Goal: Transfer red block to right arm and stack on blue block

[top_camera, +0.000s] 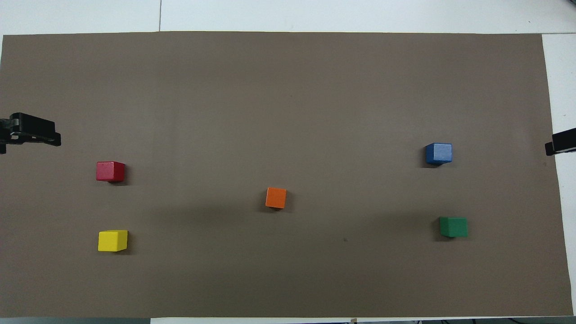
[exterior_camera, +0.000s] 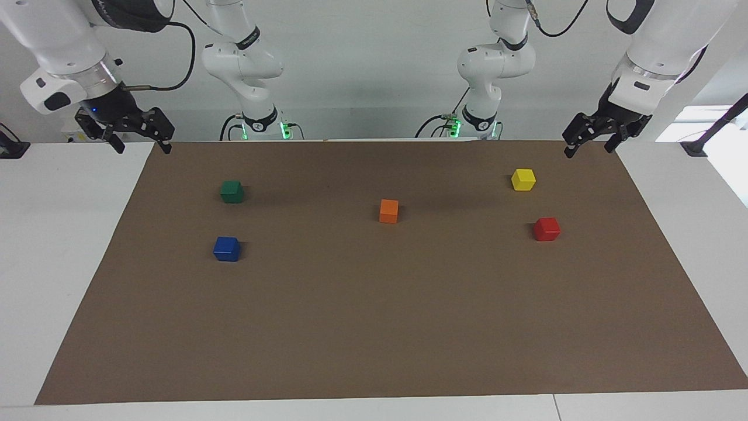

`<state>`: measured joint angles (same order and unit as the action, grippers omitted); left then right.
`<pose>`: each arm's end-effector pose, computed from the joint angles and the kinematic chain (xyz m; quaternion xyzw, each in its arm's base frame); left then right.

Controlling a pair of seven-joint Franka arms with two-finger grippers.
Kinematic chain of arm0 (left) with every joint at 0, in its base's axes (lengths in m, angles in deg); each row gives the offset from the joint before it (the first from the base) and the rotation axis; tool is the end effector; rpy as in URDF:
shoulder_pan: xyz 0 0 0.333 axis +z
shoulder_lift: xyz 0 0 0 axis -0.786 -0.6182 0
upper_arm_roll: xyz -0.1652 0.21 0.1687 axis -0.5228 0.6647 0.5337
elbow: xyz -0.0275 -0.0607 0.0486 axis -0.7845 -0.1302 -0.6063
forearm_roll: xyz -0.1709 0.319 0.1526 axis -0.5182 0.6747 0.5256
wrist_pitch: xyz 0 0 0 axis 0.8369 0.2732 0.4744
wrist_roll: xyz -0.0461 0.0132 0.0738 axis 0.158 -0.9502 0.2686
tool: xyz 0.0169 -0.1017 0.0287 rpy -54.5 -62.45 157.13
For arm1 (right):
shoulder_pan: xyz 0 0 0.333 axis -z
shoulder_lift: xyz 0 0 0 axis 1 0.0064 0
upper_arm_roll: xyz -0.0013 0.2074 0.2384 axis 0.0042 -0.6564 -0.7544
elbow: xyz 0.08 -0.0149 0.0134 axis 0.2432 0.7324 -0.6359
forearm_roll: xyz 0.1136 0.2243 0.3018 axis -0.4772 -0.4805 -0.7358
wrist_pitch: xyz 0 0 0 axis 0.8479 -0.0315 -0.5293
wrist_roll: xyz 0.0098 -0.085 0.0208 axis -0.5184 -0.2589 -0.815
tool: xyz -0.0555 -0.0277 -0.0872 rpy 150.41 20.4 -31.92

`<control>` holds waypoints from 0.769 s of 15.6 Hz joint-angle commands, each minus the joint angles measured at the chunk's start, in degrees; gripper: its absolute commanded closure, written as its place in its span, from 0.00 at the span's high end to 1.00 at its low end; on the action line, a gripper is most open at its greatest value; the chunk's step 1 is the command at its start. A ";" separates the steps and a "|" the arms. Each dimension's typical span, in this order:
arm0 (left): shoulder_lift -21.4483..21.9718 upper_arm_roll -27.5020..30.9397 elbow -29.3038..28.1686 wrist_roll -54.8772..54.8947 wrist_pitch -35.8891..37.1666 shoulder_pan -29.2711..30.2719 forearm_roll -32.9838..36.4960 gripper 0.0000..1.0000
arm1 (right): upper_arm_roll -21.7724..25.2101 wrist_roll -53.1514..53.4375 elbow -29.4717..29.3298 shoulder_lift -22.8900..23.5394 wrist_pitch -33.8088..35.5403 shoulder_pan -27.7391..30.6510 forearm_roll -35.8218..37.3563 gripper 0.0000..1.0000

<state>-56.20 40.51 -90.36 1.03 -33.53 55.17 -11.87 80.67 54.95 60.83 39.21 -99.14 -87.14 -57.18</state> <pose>0.5424 -0.0197 0.6395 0.9995 0.0307 -0.0009 0.0014 0.5312 -0.0739 0.6305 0.9994 -0.0134 -0.0301 0.0082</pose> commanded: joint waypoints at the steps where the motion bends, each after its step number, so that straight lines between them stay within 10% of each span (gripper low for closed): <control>1: 0.65 0.20 -0.69 0.90 0.15 -0.11 0.22 1.00 | 0.08 0.95 0.86 -0.38 -0.89 -0.03 -0.45 1.00; 12: 3.47 0.73 -12.01 5.11 -11.26 1.91 0.22 1.00 | 0.08 0.60 1.47 -0.73 -0.98 0.06 -0.54 1.00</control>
<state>-54.59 41.32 -96.18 3.66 -40.69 56.14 -11.87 80.67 54.95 60.91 39.21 -99.14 -87.14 -57.18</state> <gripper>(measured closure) 0.000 0.000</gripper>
